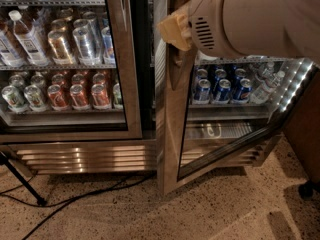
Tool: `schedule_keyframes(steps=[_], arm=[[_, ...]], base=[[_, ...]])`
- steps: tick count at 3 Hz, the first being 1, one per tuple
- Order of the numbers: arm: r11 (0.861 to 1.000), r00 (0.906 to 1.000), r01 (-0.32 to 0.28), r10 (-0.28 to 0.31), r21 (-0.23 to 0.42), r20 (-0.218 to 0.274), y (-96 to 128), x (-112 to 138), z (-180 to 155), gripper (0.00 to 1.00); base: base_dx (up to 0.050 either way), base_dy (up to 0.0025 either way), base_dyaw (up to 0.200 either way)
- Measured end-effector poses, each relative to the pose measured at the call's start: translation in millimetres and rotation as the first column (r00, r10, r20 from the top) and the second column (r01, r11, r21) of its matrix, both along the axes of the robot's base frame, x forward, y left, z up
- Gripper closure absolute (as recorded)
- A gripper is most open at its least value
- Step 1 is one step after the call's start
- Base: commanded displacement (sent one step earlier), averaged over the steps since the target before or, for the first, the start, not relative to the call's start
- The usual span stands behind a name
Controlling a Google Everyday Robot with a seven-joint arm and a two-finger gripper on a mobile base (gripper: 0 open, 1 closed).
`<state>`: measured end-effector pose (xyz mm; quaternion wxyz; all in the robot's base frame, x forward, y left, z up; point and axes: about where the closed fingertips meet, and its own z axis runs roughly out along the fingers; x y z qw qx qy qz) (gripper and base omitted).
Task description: Open right fridge door
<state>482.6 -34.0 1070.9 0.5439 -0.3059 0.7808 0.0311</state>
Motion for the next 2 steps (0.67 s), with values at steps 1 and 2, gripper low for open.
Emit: schedule_keyframes(steps=[1, 2], arm=[[1.000, 1.0000, 0.000, 0.000, 0.000, 0.000, 0.0, 0.0, 0.0, 0.89], [1.000, 1.0000, 0.000, 0.000, 0.000, 0.000, -0.7, 1.2, 1.9, 0.96]], base=[[0.000, 0.00000, 0.000], [0.000, 0.00000, 0.000]])
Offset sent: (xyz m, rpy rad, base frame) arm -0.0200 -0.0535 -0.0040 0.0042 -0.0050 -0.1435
